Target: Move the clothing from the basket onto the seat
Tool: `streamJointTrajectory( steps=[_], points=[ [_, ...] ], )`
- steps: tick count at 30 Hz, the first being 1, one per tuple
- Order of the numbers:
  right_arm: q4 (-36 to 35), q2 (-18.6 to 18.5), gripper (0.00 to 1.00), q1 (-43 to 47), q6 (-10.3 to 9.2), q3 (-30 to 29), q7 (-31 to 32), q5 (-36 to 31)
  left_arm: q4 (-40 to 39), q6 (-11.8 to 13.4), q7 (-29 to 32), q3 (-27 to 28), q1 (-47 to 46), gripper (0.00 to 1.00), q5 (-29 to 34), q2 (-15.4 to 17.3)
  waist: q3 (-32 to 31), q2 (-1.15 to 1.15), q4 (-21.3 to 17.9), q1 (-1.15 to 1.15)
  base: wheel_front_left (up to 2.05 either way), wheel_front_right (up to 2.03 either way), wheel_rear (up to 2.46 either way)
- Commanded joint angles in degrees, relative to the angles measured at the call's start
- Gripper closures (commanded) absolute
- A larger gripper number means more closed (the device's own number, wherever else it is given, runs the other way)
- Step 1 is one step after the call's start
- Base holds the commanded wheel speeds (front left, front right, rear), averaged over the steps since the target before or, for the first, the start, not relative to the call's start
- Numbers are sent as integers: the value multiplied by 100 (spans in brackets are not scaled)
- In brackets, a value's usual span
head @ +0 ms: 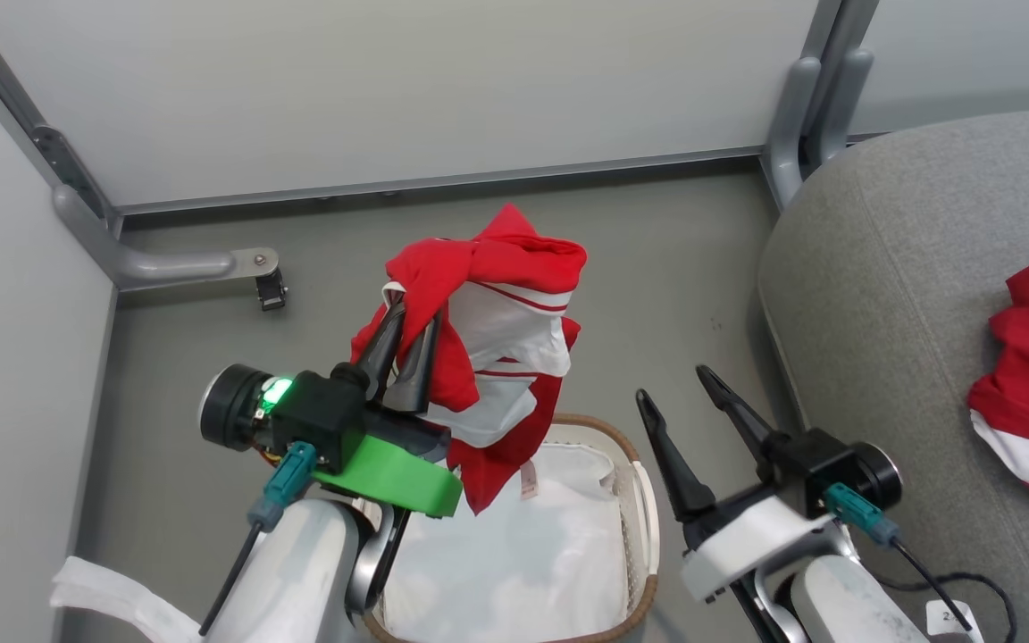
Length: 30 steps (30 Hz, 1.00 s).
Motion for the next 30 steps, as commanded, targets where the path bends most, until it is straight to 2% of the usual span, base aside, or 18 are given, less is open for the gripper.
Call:
streamJointTrajectory(
  steps=[1, 5, 9, 20, 30],
  points=[
    [-105, -28, 0, -158, -6, 105, -10, -48, -27, -27, -22, -19, 113, 100, -17, 2, 18, 0, 45, 1, 0, 0, 0],
    [-317, -25, 0, -548, -6, 463, -10, -153, 7, -35, -21, -154, 140, 100, -97, -6, 18, 0, 165, 1, 0, 0, 0],
    [-221, -24, 0, -910, -6, 610, -10, -176, 16, -1, -22, -354, 125, 100, -200, -6, -1, 0, 332, 1, 0, 0, 0],
    [1066, -187, 0, -1724, -6, 1216, -10, -180, -69, -23, -22, -1014, -71, 100, -479, -6, -59, 0, 869, 1, 0, 0, 0],
    [1989, -493, 0, -2287, -7, 2139, -9, 165, -75, -100, -22, -1482, -146, 100, -632, -8, -104, 0, 1178, 1, 0, 0, 0]
  ],
)
